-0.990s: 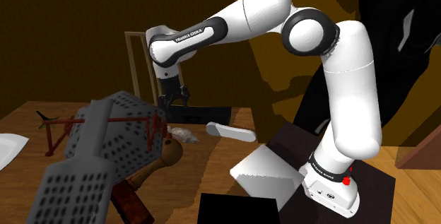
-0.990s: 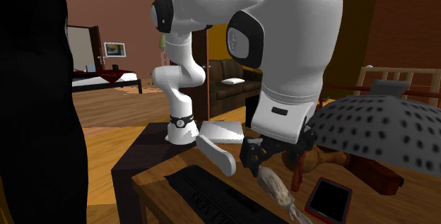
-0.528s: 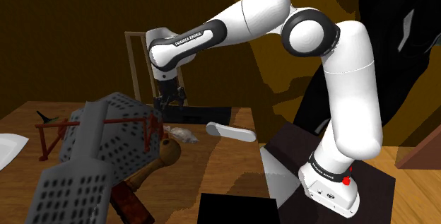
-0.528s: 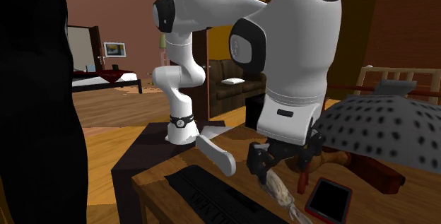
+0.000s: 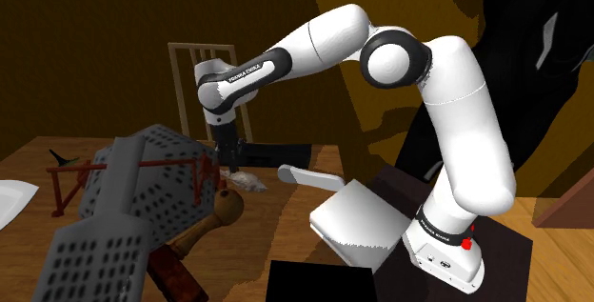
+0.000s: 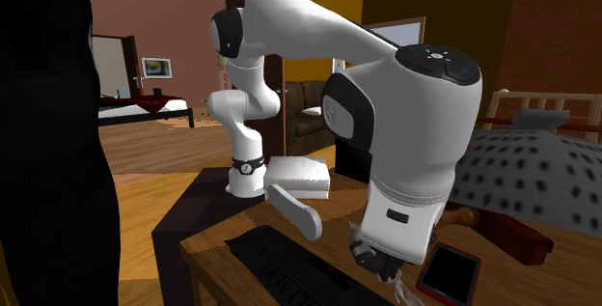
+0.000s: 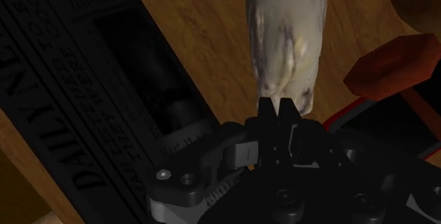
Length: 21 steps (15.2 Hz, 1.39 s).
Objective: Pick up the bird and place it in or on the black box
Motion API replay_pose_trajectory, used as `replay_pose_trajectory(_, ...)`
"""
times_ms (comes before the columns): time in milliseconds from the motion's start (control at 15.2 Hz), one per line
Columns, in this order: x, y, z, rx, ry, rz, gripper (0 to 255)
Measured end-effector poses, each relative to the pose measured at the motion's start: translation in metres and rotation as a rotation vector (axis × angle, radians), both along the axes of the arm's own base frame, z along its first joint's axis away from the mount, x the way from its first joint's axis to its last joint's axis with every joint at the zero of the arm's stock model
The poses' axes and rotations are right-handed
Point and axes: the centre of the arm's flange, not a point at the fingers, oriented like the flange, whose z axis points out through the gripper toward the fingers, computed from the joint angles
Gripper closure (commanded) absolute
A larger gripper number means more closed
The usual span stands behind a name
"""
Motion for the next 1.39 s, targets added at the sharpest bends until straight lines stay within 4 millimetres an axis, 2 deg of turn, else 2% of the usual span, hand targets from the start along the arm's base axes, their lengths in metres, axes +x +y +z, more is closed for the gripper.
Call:
replay_pose_trajectory(264, 0.004, 0.002, -0.002, 0.002, 0.005, 0.005, 255)
replay_pose_trajectory(330, -0.002, 0.0, 0.001, 0.009, -0.007, 0.002, 255)
replay_pose_trajectory(396, -0.002, 0.0, 0.001, 0.009, -0.01, 0.002, 0)
replay_pose_trajectory(462, -0.001, -0.002, 0.0, 0.007, -0.008, 0.0, 0)
replay_pose_trajectory(528, -0.011, -0.002, 0.004, 0.007, -0.031, -0.011, 0)
replay_pose_trajectory(726, -0.058, -0.005, 0.023, 0.02, -0.186, -0.069, 0)
replay_pose_trajectory(792, -0.067, -0.007, 0.025, 0.022, -0.21, -0.077, 0)
replay_pose_trajectory(1254, -0.077, -0.008, -0.007, 0.022, -0.236, -0.092, 0)
replay_pose_trajectory(1386, -0.077, -0.008, -0.01, 0.022, -0.236, -0.093, 0)
